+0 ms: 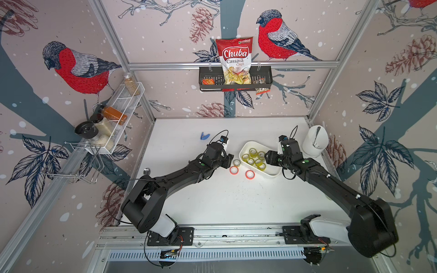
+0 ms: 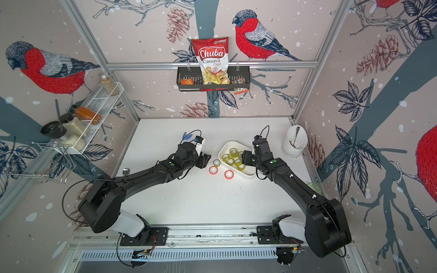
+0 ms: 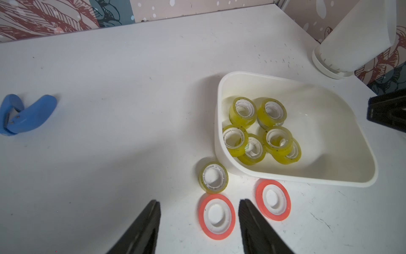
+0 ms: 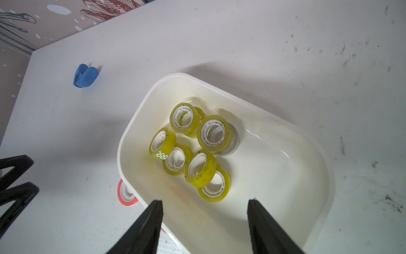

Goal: Put the transparent tape into the storage box
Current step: Pick up the tape from the storage box.

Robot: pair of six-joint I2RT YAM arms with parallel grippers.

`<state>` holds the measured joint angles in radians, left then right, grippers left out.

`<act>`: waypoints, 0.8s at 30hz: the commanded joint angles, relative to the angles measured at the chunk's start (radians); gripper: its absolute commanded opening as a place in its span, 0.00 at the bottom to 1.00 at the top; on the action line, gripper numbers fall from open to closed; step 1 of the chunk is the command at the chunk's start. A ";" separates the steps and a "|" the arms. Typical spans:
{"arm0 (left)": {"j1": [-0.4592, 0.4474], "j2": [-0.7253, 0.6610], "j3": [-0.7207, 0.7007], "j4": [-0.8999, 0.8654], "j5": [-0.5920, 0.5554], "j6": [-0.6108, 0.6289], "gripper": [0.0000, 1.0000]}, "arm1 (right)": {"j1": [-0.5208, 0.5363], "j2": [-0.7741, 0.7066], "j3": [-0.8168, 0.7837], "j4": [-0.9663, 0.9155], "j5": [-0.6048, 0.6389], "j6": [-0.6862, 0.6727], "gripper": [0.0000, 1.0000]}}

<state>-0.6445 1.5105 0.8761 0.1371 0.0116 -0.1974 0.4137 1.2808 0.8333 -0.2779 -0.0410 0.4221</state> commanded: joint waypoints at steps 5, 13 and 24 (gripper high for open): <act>0.085 -0.019 -0.024 0.070 0.075 0.055 0.61 | 0.007 0.110 0.068 -0.104 -0.109 0.026 0.63; 0.165 0.012 -0.074 0.193 0.155 0.039 0.61 | -0.017 0.181 0.077 -0.116 -0.194 0.110 0.50; 0.181 0.083 -0.047 0.208 0.168 0.044 0.60 | -0.095 0.267 0.117 -0.101 -0.272 0.173 0.44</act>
<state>-0.4675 1.5860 0.8154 0.2974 0.1608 -0.1574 0.3283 1.5356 0.9375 -0.3790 -0.2779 0.5751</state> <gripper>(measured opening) 0.601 0.443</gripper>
